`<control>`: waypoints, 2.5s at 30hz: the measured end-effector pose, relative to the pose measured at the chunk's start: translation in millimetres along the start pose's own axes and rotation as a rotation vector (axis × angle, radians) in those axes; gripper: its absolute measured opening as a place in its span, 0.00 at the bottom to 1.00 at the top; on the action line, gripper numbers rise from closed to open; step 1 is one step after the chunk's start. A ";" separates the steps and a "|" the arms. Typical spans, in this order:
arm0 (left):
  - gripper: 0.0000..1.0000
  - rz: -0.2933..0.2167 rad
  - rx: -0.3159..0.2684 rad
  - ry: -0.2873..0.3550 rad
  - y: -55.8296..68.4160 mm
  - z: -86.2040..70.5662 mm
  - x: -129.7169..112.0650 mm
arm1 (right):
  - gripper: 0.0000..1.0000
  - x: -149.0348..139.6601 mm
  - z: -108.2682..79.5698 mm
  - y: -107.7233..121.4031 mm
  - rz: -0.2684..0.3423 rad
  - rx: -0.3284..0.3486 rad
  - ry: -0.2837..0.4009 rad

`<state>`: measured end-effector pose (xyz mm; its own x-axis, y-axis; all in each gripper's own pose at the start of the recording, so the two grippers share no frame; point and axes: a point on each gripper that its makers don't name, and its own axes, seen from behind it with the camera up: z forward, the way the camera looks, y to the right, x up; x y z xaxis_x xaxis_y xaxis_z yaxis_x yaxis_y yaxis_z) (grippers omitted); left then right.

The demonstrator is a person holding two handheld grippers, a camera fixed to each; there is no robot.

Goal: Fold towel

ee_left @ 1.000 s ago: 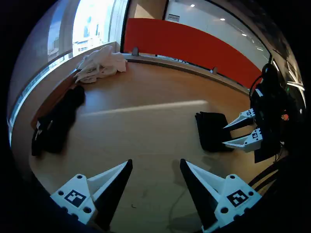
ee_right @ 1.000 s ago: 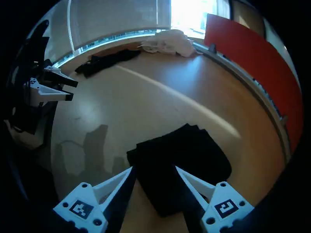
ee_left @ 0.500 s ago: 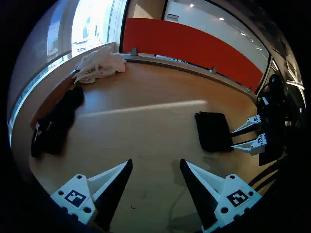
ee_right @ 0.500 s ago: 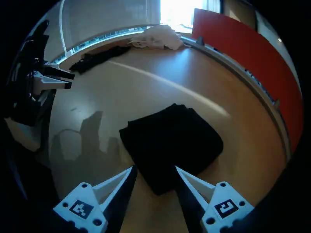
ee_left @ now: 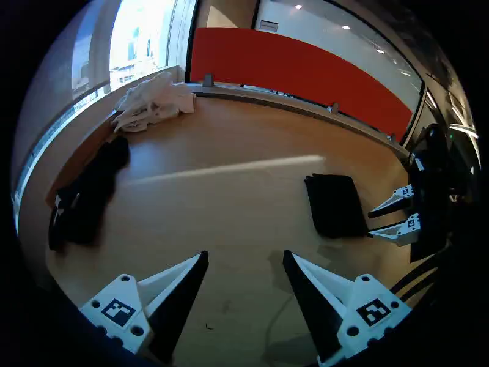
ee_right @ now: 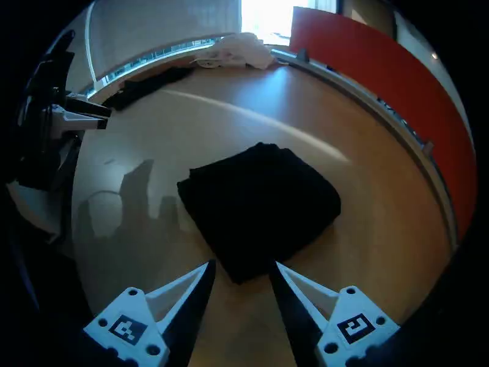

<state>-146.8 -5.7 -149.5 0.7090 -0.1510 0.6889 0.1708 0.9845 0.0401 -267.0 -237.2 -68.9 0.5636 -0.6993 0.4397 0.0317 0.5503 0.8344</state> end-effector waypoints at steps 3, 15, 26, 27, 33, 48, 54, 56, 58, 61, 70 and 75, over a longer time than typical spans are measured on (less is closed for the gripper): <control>0.90 -0.001 -0.001 -0.001 -0.1 0.0 -0.7 | 0.66 -7.3 1.9 -1.2 0.003 -0.001 -0.014; 0.90 -0.001 -0.001 -0.003 -0.5 -1.1 -2.5 | 0.62 -20.8 9.9 -1.9 0.032 -0.006 -0.038; 0.90 -0.003 -0.001 -0.003 0.3 -1.9 -5.1 | 0.28 -20.4 15.8 1.2 0.071 -0.016 -0.036; 0.90 -0.003 -0.001 -0.003 0.3 -1.9 -5.2 | 0.26 -20.2 15.8 1.0 0.073 -0.016 -0.035; 0.90 -0.003 -0.001 -0.002 -0.4 -2.0 -5.0 | 0.14 -20.0 15.6 -0.2 0.081 -0.017 -0.032; 0.90 0.001 -0.005 -0.003 1.1 -2.5 -6.2 | 0.02 -8.6 9.3 8.0 0.089 -0.054 0.012; 0.90 0.001 -0.010 0.002 2.3 -2.1 -4.6 | 0.02 12.5 -5.7 14.8 0.085 -0.075 0.059; 0.90 0.002 -0.011 0.004 2.6 -2.2 -3.6 | 0.02 23.1 -13.0 17.4 0.081 -0.083 0.081; 0.90 0.004 -0.013 0.007 3.4 -2.4 -2.2 | 0.02 34.2 -20.8 20.6 0.073 -0.093 0.101; 0.90 0.007 -0.017 0.013 5.1 -3.0 0.9 | 0.02 52.7 -33.7 26.4 0.061 -0.111 0.135; 0.90 0.022 -0.034 0.037 11.7 -5.3 15.3 | 0.02 108.7 -79.8 42.1 0.045 -0.158 0.240; 0.90 0.031 -0.047 0.048 16.4 -6.4 22.4 | 0.02 126.5 -108.6 51.8 0.034 -0.188 0.279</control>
<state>-123.7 6.5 -138.0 0.7462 -0.1259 0.6538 0.1795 0.9836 -0.0155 -104.4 -247.7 -6.2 0.7702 -0.5416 0.3368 0.1463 0.6641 0.7332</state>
